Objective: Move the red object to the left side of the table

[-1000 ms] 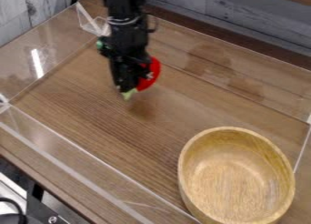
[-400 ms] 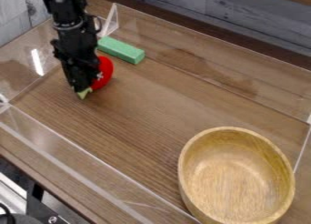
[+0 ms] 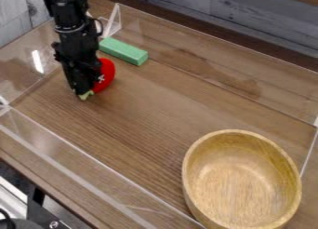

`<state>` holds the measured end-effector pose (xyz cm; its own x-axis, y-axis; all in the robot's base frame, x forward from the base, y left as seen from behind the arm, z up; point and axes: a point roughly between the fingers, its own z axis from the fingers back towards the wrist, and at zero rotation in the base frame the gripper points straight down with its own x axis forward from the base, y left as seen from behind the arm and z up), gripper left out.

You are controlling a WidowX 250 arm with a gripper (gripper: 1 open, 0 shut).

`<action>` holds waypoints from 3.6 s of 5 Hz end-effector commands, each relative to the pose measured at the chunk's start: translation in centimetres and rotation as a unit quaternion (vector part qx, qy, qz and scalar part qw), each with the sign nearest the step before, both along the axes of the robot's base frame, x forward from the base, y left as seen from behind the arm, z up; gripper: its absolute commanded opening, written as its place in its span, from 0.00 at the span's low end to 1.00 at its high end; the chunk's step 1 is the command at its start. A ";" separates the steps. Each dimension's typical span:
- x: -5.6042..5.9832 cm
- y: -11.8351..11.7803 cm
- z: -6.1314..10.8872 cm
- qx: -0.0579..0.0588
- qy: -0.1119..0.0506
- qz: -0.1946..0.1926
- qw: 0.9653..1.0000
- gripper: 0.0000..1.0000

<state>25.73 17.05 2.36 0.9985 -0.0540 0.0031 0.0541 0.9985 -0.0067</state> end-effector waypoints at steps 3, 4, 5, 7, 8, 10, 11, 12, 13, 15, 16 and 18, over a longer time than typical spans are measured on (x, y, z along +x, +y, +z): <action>0.3 1.8 -0.1 0.018 -0.004 0.011 1.000 0.00; 0.2 2.0 -0.2 0.019 0.001 0.011 1.000 0.00; 0.1 2.1 -0.2 0.019 0.005 0.012 1.000 0.00; -0.2 2.3 -0.3 0.020 0.013 0.014 1.000 0.00; -0.4 2.4 -0.4 0.020 0.017 0.014 1.000 0.00; -0.7 2.6 -0.4 0.021 0.024 0.015 0.999 0.00; -0.9 2.7 -0.4 0.022 0.028 0.016 0.999 0.00; -1.1 2.8 -0.4 0.022 0.031 0.016 0.999 0.00; -1.2 2.8 -0.3 0.022 0.034 0.016 0.999 0.00; -1.1 2.5 -0.1 0.020 0.035 0.018 0.999 0.00; -1.0 2.3 0.0 0.020 0.036 0.018 0.999 0.00; -0.8 2.0 0.0 0.019 0.038 0.018 0.999 0.00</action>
<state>25.30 18.29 1.97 0.9965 -0.0341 -0.0766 0.0348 0.9994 0.0076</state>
